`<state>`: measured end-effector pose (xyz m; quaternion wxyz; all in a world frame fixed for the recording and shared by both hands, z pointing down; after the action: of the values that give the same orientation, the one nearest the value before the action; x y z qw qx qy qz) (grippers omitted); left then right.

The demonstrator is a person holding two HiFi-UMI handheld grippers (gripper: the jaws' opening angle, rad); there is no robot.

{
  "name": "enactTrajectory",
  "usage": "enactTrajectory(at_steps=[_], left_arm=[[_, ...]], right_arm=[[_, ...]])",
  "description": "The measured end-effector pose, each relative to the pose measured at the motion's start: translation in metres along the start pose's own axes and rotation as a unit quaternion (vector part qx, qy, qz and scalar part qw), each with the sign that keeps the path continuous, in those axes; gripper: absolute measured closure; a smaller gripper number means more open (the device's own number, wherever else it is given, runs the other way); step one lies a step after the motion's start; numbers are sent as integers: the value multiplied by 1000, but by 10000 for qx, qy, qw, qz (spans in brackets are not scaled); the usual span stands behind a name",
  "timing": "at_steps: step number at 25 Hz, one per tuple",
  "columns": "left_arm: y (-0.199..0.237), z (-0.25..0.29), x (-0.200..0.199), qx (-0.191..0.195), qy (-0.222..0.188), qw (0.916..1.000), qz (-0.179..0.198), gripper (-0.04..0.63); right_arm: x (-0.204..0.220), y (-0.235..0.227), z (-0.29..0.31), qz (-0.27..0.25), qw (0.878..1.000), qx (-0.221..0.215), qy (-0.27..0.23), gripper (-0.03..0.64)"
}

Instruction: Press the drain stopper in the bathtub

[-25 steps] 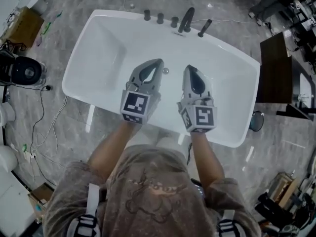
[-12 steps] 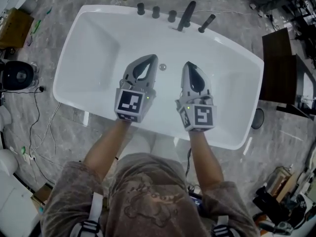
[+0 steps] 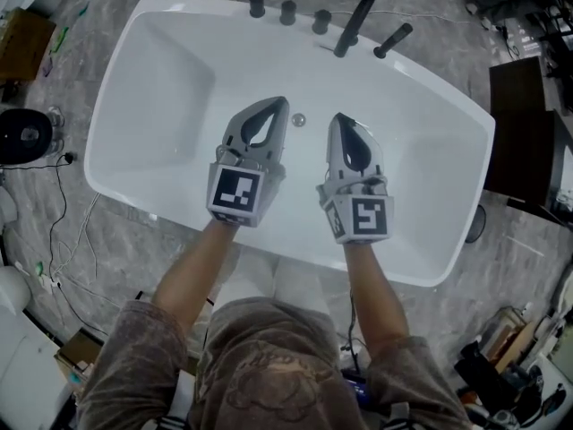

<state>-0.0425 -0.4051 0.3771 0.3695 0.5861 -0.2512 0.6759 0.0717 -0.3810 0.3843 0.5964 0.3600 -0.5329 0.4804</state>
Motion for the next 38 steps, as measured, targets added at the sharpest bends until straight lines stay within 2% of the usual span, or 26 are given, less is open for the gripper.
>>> enactTrajectory(at_steps=[14,23,38], left_arm=[[20,43,82,123,3,9999,0,593],[22,76,131,344,-91,9993,66,594],[45,97,212,274,-212,9994,14,594]], right_arm=[[77,-7,43,67,9998,-159,85,615],[140,-27,71,1,9997,9,241,616],[221,-31,100,-59,9997,164,154,615]])
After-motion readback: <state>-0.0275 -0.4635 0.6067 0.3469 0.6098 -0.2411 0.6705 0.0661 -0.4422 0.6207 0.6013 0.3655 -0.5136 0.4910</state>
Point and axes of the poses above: the fingertips, and each gripper's own axes: z forward along the fingers, y to its left, x out of its underside, the point moved 3 cm from there along -z, backward along the fingers, and after that the axes turned 5 degrees about x, right-handed, at the moved point
